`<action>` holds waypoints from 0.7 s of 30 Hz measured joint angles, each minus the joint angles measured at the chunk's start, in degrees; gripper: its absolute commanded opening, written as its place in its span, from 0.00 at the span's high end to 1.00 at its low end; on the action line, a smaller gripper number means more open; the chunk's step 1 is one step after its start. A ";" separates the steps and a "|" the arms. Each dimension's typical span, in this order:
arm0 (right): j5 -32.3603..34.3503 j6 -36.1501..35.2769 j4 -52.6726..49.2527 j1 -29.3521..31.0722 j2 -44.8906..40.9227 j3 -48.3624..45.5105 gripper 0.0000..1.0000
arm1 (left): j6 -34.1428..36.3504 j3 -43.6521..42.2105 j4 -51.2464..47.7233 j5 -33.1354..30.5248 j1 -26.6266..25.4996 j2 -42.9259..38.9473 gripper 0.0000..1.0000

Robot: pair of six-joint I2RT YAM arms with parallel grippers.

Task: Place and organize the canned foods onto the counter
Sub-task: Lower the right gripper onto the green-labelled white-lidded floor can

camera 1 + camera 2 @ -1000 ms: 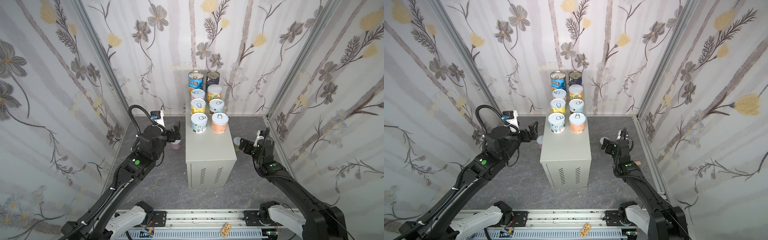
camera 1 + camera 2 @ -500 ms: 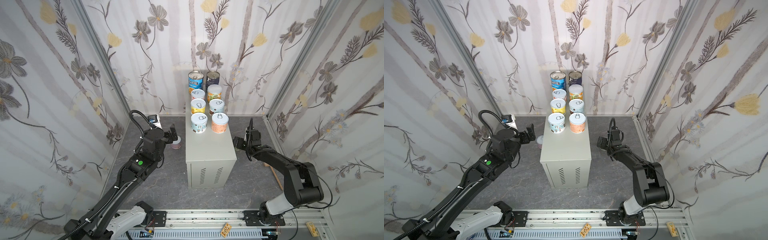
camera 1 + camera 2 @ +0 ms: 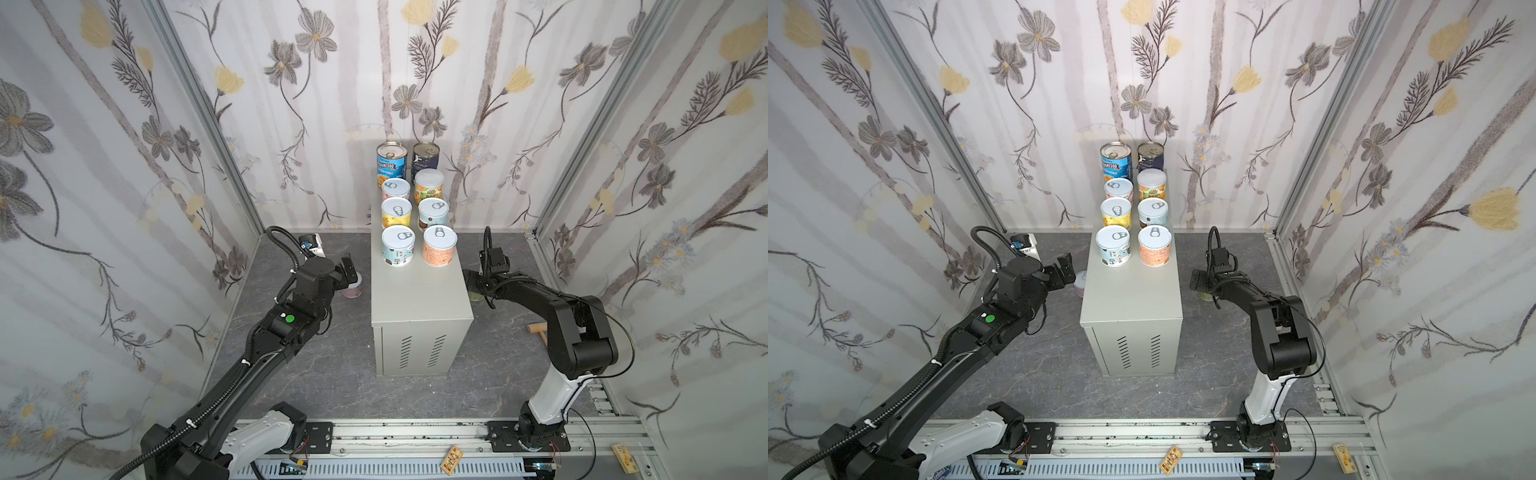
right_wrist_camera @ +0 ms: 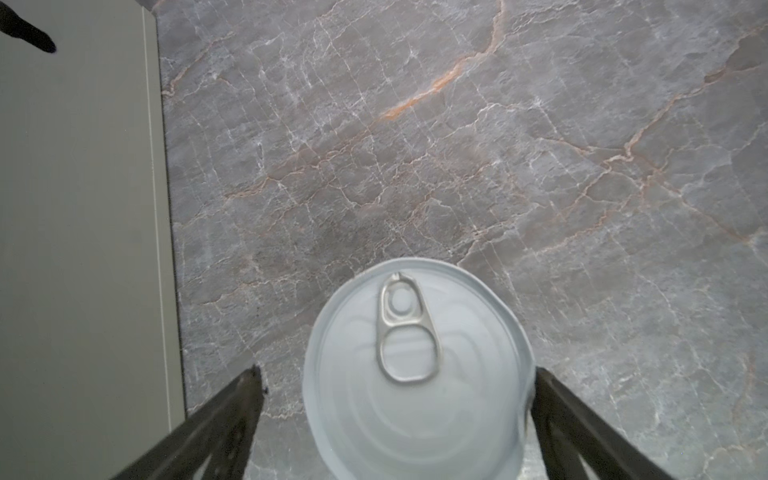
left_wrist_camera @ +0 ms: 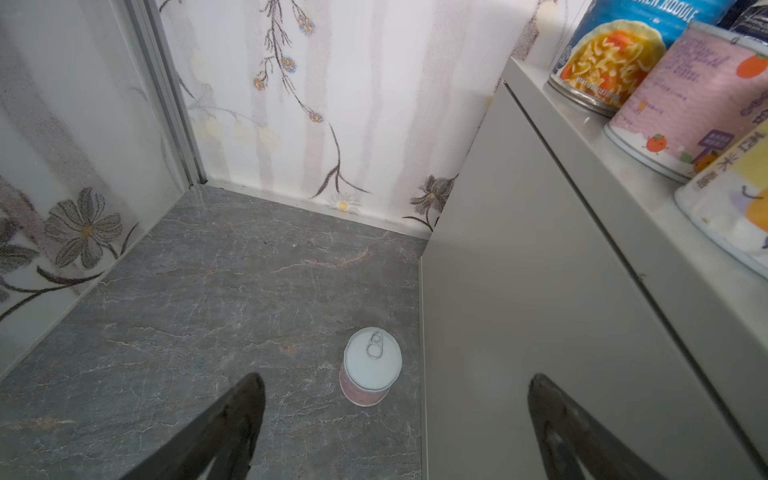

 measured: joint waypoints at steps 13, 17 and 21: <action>0.63 -0.98 -12.02 0.11 10.01 13.84 0.09 | -0.42 -3.85 -0.81 -0.13 1.66 -4.52 0.00; 0.85 -1.01 -14.19 0.11 11.08 15.32 0.11 | -0.42 -4.59 -1.49 -0.20 2.40 -5.99 0.00; 0.85 -0.98 -15.23 0.15 11.65 15.91 0.11 | -0.39 -4.98 -1.57 -0.17 3.10 -6.58 0.00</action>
